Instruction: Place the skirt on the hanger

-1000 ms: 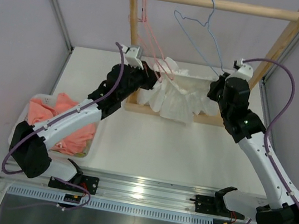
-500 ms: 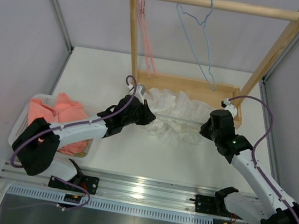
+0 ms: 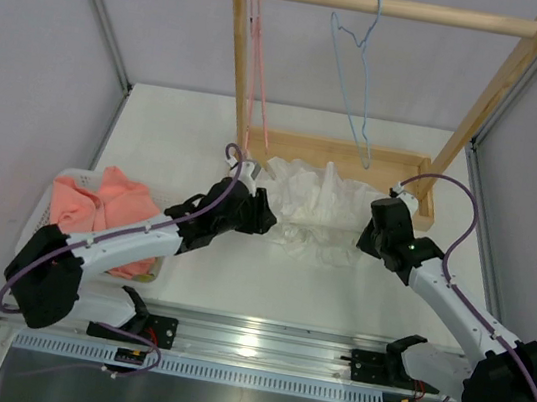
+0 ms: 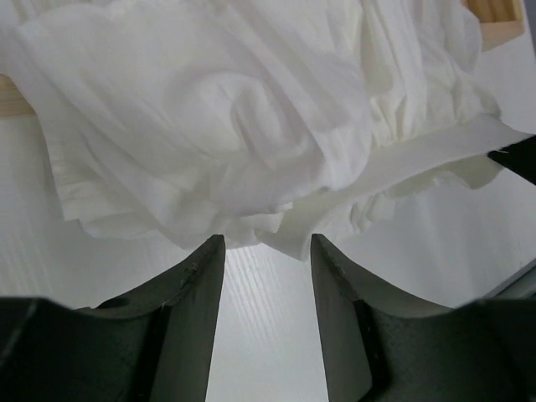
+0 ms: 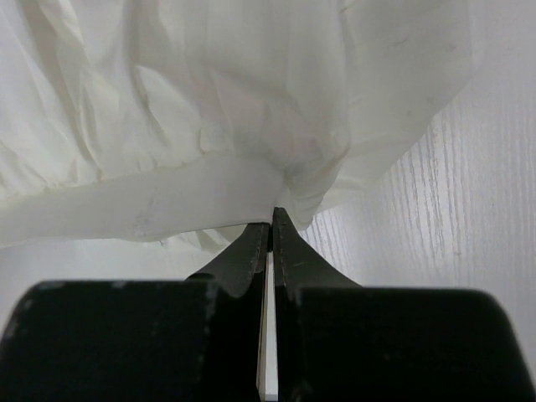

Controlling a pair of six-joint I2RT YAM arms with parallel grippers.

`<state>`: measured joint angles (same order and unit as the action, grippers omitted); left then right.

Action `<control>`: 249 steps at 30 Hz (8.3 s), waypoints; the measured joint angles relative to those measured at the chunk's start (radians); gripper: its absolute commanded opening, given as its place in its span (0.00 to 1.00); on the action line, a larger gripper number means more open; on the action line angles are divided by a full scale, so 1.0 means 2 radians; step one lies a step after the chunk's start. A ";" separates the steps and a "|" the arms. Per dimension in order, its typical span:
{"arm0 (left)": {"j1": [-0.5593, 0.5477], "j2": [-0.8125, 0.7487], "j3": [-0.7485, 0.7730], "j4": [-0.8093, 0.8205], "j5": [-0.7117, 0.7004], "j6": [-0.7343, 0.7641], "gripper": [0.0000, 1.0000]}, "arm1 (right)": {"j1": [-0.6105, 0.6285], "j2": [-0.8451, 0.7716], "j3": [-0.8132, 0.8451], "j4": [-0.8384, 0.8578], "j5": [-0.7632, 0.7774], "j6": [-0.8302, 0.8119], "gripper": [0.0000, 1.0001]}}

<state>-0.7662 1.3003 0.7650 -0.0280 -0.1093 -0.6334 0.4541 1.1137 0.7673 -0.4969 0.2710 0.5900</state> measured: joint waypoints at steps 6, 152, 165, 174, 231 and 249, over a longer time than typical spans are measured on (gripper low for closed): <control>-0.002 -0.100 -0.011 -0.014 0.017 0.035 0.52 | 0.000 0.018 0.010 -0.003 -0.004 -0.004 0.00; -0.038 0.370 0.733 0.137 -0.198 0.356 0.00 | 0.014 0.067 0.040 0.002 -0.026 -0.013 0.00; -0.035 0.245 0.585 0.150 -0.112 0.365 0.00 | 0.013 0.067 0.040 0.003 -0.026 -0.015 0.00; -0.035 0.048 0.323 0.121 -0.079 0.338 0.00 | 0.008 0.067 0.040 0.002 -0.026 -0.019 0.00; -0.134 -0.184 -0.058 0.088 0.019 0.251 0.00 | -0.010 0.067 0.068 -0.043 -0.056 -0.035 0.00; -0.133 -0.100 -0.054 0.152 0.045 0.254 0.00 | 0.006 0.058 0.067 -0.051 -0.055 -0.035 0.00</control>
<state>-1.0325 1.1011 0.6563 0.2756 -0.0200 -0.1249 0.4671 1.2301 0.9005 -0.5995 0.1616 0.5201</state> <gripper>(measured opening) 0.015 0.019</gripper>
